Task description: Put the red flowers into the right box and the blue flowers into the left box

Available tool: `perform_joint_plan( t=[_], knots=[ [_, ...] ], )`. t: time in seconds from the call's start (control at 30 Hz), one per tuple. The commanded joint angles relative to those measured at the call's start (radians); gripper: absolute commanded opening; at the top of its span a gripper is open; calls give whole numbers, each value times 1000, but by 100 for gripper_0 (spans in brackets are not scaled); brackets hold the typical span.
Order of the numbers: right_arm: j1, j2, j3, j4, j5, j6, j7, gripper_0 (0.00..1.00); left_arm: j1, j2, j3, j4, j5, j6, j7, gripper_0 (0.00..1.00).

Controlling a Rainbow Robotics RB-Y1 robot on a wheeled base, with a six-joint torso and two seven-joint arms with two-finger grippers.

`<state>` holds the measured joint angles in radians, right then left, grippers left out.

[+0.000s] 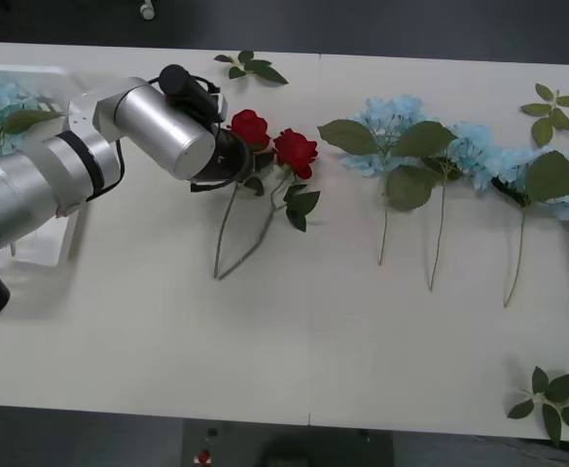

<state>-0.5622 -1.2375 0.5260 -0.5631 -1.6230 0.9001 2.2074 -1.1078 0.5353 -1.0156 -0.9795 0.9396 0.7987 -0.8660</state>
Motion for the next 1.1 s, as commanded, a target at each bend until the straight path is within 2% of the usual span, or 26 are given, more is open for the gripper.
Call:
perform_joint_plan(
  t=[0.03,0.17,0.3,0.53,0.67,0.97,1.0,1.03,1.07,1.1],
  knots=[
    [1,-11,-9,20,-3,-4,-38,75,-35,-11,-6,4,-45,27,38,100],
    [-1,-17,-20,11,-6,11,-37,75,-35,-23,-46,16,-71,27,41,100],
    [1,-60,-41,-37,-20,94,-40,75,-35,-24,-84,22,-90,27,45,100],
    [1,-221,-41,-172,-123,313,-43,75,-35,-24,-116,24,-99,27,50,100],
    [1,-267,-41,-198,-149,395,-46,75,-37,-24,-116,22,-100,20,53,100],
    [1,-267,-37,-207,-136,480,-46,75,-37,-24,-116,7,-104,-18,64,100],
    [1,-263,-30,-221,-135,484,-44,75,-37,-26,-116,1,-104,-18,65,94],
    [1,-261,-29,-228,-136,484,-44,75,-37,-26,-116,1,-104,-18,65,82],
    [1,-260,-24,-242,-140,484,-46,75,-37,-24,-116,-2,-105,-18,68,40],
    [1,-258,-21,-248,-144,484,-46,75,-37,-24,-116,-2,-105,-18,70,20]
  ],
)
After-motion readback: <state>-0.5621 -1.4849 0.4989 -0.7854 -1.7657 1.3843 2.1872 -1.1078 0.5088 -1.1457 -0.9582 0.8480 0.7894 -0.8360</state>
